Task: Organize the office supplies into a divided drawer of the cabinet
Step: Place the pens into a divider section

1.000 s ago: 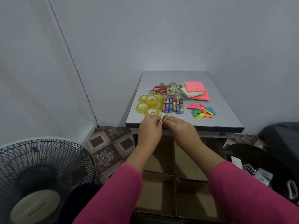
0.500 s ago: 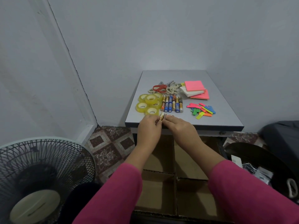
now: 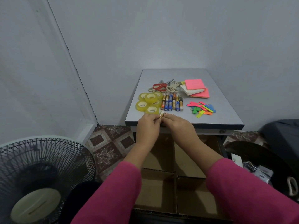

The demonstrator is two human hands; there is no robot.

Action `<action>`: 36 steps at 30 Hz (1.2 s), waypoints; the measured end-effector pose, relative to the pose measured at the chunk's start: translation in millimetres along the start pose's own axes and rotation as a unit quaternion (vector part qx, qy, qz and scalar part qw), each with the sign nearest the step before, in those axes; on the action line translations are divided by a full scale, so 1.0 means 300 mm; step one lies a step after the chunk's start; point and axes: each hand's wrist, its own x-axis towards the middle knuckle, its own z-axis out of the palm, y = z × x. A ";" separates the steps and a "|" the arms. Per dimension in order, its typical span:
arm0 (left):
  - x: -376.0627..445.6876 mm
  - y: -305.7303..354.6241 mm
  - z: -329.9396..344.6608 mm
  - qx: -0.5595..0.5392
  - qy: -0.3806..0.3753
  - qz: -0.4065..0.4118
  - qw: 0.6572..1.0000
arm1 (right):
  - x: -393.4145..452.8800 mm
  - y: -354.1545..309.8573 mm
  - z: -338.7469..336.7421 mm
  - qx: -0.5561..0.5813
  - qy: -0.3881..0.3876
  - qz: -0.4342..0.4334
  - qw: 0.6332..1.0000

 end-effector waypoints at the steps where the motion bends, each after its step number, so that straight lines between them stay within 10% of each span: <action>1: -0.001 -0.002 0.000 -0.004 0.002 -0.001 1.000 | -0.003 0.001 -0.003 0.004 0.003 -0.008 1.000; 25: -0.106 -0.085 -0.081 -0.289 -0.004 -0.151 0.945 | -0.147 -0.107 -0.171 0.217 0.053 0.136 0.965; 30: -0.197 -0.178 -0.122 -0.274 -0.131 -0.155 0.940 | -0.250 -0.163 -0.192 0.325 -0.222 0.235 0.889; 36: -0.239 -0.209 -0.083 -0.246 -0.155 -0.178 0.940 | -0.254 -0.269 -0.080 0.201 -0.507 0.136 0.827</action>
